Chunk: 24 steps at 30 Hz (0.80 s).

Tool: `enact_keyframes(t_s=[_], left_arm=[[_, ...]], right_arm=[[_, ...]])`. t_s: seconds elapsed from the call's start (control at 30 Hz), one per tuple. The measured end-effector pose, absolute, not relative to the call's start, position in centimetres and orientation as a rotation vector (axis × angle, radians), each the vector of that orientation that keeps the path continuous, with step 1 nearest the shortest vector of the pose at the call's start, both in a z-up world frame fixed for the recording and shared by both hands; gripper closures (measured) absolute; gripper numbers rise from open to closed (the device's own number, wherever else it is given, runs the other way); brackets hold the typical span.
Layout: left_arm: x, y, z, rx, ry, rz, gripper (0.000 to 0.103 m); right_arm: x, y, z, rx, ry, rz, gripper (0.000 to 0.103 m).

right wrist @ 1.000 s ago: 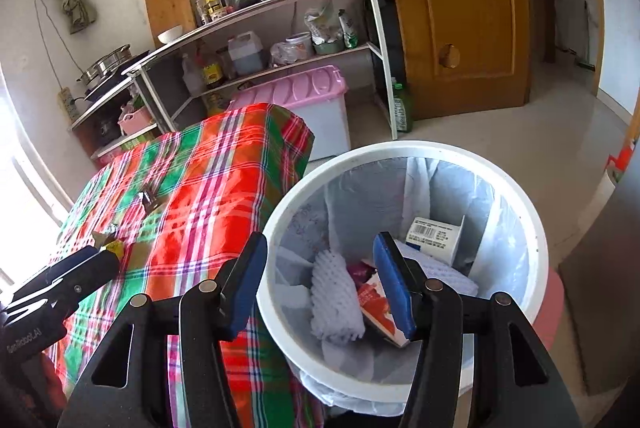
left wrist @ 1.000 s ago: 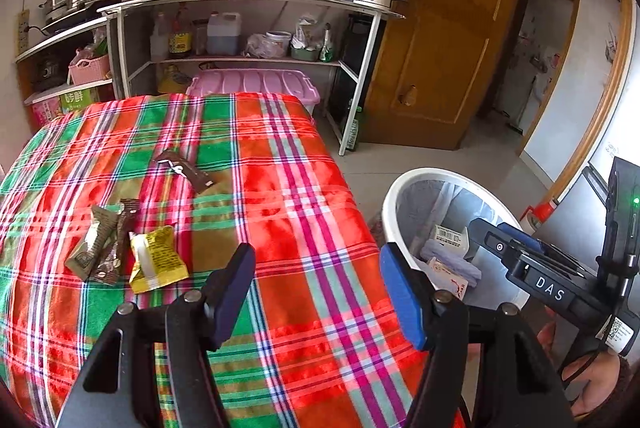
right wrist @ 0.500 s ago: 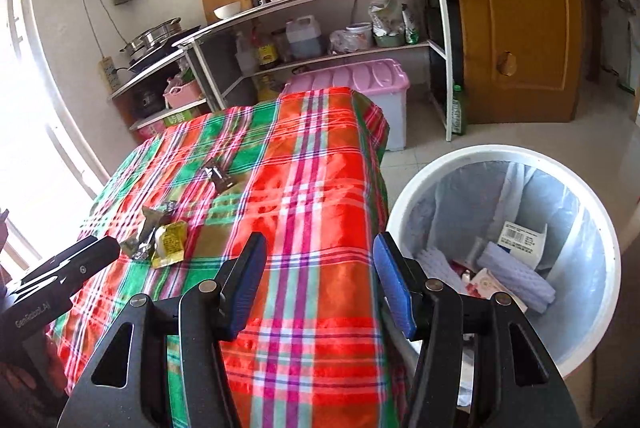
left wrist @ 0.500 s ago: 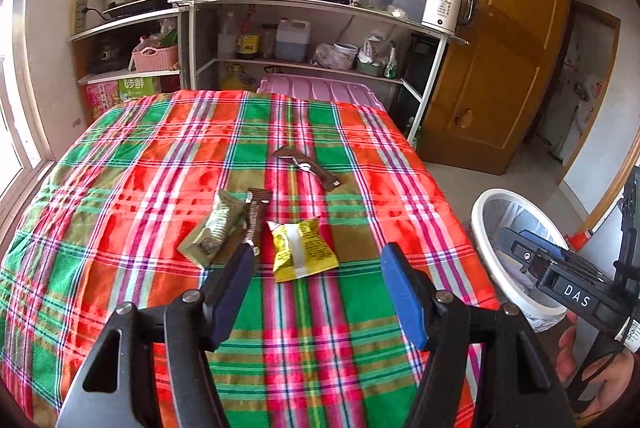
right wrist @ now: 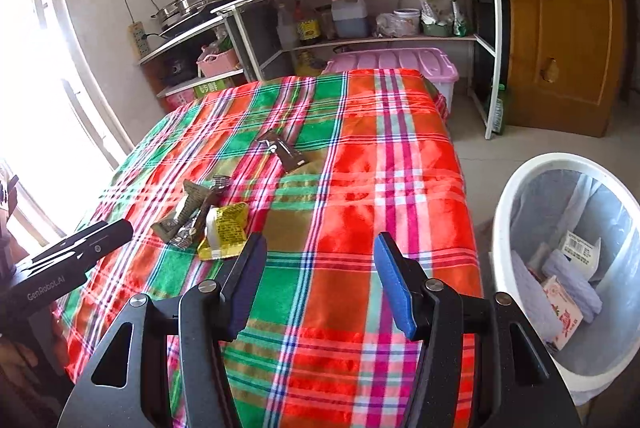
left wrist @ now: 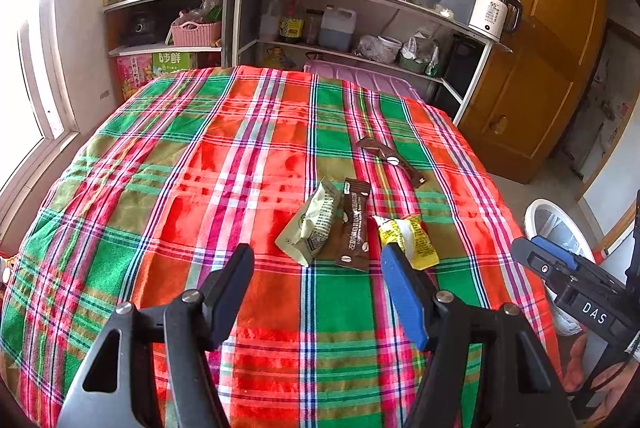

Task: Collect trash
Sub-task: 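Move both tools back over the table toward the snack wrappers, then lower the right gripper onto the yellow snack bag while the left reaches toward the brown wrappers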

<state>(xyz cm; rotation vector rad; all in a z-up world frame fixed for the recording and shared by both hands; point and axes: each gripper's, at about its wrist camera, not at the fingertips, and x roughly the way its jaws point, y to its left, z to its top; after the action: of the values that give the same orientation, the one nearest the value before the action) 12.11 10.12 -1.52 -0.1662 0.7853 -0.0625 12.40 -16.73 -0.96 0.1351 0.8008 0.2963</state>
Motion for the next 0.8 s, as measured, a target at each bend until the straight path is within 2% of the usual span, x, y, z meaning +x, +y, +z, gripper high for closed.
enact_keyframes(t_s=[0.8], left_arm=[[14.9, 13.2, -3.8, -0.176, 0.844, -0.081, 0.034]], right_arm=[[16.4, -8.7, -3.5, 0.049, 0.881, 0.431, 0.043]])
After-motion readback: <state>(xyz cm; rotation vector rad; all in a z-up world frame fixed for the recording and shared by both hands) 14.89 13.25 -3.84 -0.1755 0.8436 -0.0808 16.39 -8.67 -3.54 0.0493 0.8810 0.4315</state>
